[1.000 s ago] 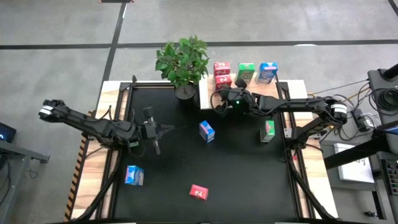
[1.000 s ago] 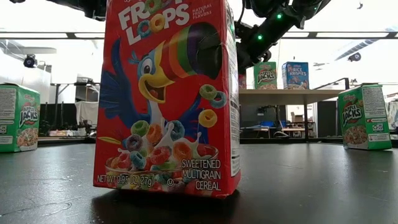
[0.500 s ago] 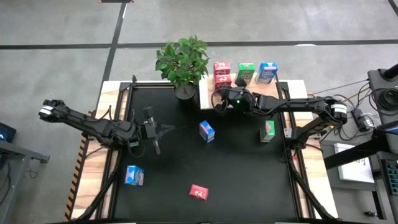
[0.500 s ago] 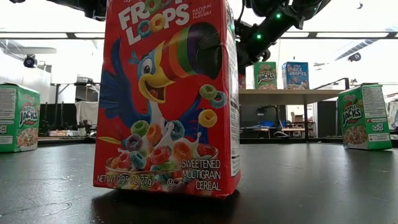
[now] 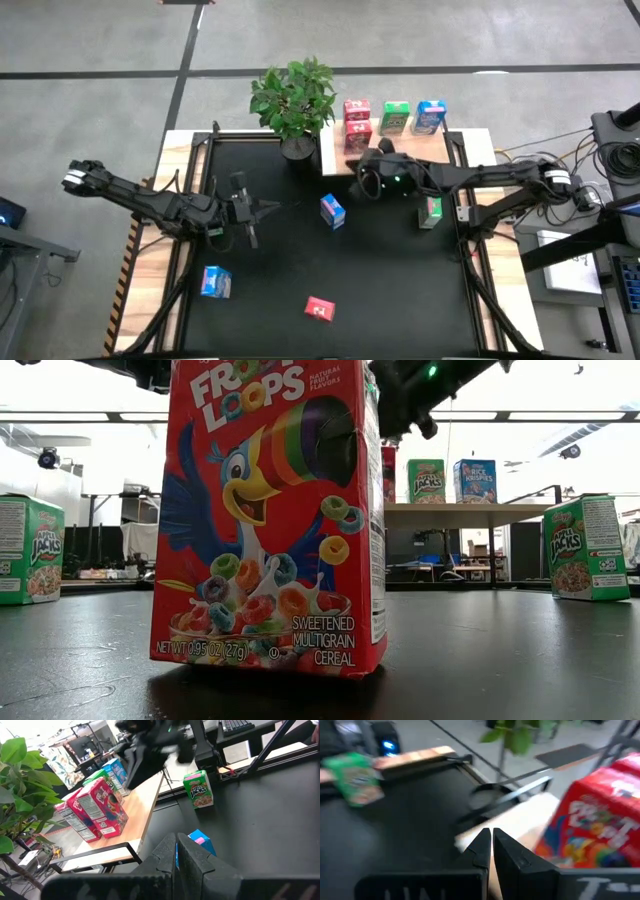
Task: Stack cereal on shelf
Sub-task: Put the right blue cereal box on the shelf
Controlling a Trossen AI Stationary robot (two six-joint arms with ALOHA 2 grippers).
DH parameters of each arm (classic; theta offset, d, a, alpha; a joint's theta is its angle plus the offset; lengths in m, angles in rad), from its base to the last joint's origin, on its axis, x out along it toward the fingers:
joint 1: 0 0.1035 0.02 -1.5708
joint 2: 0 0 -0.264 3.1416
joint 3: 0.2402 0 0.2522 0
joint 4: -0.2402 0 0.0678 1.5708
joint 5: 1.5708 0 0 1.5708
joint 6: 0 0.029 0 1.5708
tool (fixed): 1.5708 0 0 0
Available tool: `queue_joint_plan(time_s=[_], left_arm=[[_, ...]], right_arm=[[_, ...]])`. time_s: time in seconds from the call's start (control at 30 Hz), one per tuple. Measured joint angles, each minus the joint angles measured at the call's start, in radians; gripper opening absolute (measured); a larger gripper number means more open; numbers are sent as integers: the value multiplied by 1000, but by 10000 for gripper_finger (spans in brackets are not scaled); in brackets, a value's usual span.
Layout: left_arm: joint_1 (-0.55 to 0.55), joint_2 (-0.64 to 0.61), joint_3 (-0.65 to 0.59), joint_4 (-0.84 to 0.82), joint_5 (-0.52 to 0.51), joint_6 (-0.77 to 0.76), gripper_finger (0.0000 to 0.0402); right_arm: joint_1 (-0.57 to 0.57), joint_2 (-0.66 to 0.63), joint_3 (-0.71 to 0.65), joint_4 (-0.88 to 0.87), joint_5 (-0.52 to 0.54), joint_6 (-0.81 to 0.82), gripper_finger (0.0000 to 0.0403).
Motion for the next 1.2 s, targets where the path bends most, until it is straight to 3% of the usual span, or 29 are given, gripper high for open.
queue_joint_plan(time_s=[0.23, 0.63, 1.07, 1.2], left_arm=[[0, 0, 0, 0, 0, 0, 0], [0, 0, 0, 0, 0, 0, 0], [0, 0, 0, 0, 0, 0, 0], [0, 0, 0, 0, 0, 0, 0]], right_arm=[[95, -44, 1, -106, -125, 252, 9], [146, 88, 14, -144, -127, 390, 9], [139, 301, 372, -599, -141, 483, 11], [139, 390, 491, -710, -160, 478, 41]])
